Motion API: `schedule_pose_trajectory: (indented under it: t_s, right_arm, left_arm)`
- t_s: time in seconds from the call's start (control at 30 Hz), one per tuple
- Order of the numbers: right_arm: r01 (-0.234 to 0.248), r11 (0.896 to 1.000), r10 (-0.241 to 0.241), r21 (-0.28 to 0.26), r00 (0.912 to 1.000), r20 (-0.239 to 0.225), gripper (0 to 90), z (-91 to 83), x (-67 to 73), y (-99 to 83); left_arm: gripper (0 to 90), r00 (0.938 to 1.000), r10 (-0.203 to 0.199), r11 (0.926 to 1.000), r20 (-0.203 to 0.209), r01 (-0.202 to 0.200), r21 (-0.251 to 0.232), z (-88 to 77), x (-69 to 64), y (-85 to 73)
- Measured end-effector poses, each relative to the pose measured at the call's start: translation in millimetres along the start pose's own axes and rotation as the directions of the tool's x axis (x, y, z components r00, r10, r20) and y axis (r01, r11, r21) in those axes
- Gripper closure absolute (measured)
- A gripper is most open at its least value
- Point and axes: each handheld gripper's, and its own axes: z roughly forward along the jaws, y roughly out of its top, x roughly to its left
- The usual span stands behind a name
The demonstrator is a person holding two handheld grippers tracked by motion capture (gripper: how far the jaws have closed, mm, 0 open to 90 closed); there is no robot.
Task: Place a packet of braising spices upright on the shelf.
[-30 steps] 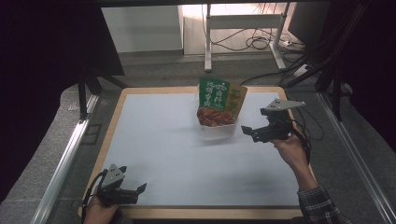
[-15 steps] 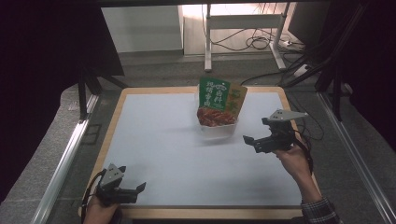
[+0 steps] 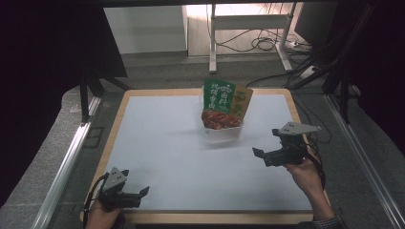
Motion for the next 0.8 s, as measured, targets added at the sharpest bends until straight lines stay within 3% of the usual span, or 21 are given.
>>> schedule_pose_trajectory:
  t_s: [0.33, 0.8]
  right_arm:
    - [-0.006, 1.000, 0.006, -0.003, 0.9997, 0.022, 0.0, -15.8, 4.6, -16.2]
    - [0.008, 1.000, -0.008, 0.002, 0.9992, 0.038, 0.0, -24.3, 11.5, -36.2]
  left_arm:
    - [2.3, 1.0000, 0.004, 1.0000, -0.003, -0.004, -0.001, 0.3, -0.6, 0.1]
    - [2.3, 0.9999, 0.012, 0.9999, -0.007, -0.012, 0.005, 0.5, -1.6, 0.3]
